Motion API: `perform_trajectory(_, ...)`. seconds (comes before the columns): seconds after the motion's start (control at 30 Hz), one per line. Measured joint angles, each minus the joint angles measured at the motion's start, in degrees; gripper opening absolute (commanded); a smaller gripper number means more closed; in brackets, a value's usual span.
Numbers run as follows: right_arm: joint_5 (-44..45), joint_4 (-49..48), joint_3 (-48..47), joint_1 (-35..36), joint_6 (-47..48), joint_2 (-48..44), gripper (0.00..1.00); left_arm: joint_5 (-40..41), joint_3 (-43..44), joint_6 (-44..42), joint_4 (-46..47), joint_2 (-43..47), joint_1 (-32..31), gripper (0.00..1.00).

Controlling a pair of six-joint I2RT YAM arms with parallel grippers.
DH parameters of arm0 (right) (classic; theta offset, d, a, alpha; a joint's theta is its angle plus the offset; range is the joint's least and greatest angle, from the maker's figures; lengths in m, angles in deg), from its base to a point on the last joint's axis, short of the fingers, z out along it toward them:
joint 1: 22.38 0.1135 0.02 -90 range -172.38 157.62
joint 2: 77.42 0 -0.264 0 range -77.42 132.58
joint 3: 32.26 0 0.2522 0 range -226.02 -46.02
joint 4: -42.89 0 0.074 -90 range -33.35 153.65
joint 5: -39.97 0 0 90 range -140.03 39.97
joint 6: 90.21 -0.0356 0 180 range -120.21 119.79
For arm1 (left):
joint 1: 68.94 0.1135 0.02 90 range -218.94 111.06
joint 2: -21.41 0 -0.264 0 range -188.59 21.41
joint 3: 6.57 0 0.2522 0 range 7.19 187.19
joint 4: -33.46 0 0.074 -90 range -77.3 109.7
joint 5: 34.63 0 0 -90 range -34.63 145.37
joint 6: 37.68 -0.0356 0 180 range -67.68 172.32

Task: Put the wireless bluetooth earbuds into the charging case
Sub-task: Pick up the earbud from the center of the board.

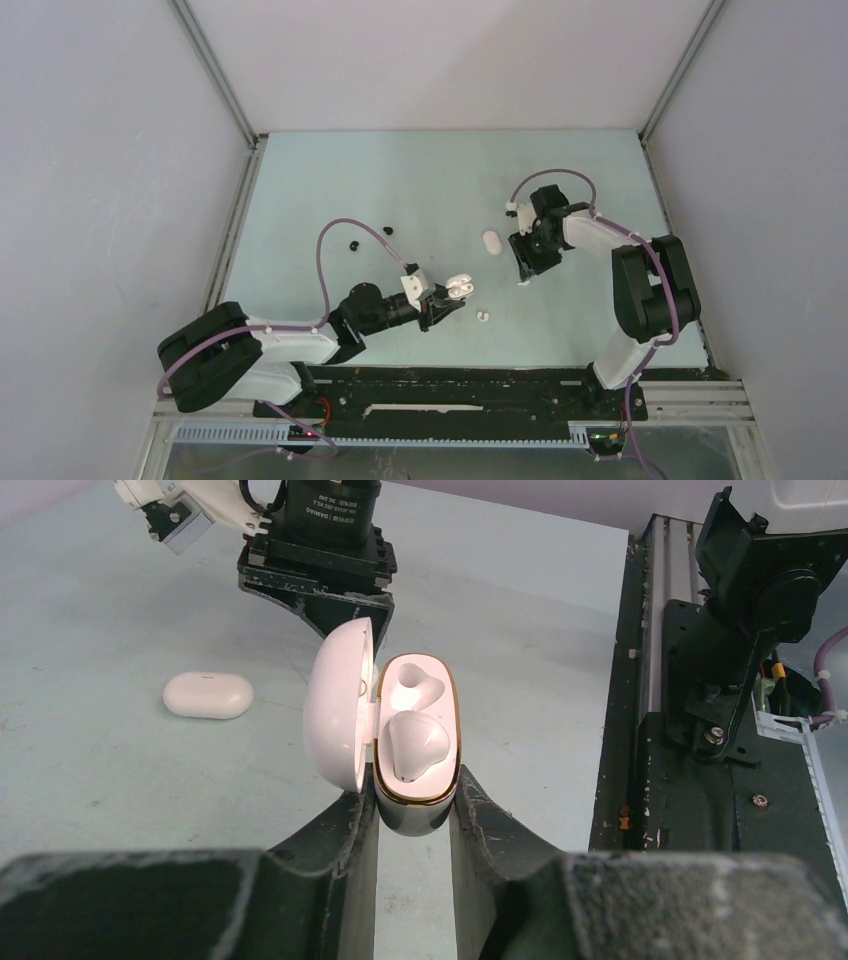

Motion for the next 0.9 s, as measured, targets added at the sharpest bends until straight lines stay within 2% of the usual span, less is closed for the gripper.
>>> perform_trajectory(0.2, 1.6, -0.4, -1.6, 0.3, -3.4, 1.2, 0.45, 0.0, 0.0, 0.0, -0.2, 0.0, 0.0, 0.01)
perform_trajectory(0.63, 5.9, 0.3, -1.7, 3.0, -4.3, 2.7, 0.42, 0.0, 0.0, -0.1, -2.1, 1.6, 0.0, 0.01)
perform_trajectory(0.9, 6.7, 1.7, -1.7, 3.4, -4.3, 2.7, 0.36, -0.1, 0.0, -0.1, -3.0, 1.9, 0.0, 0.01)
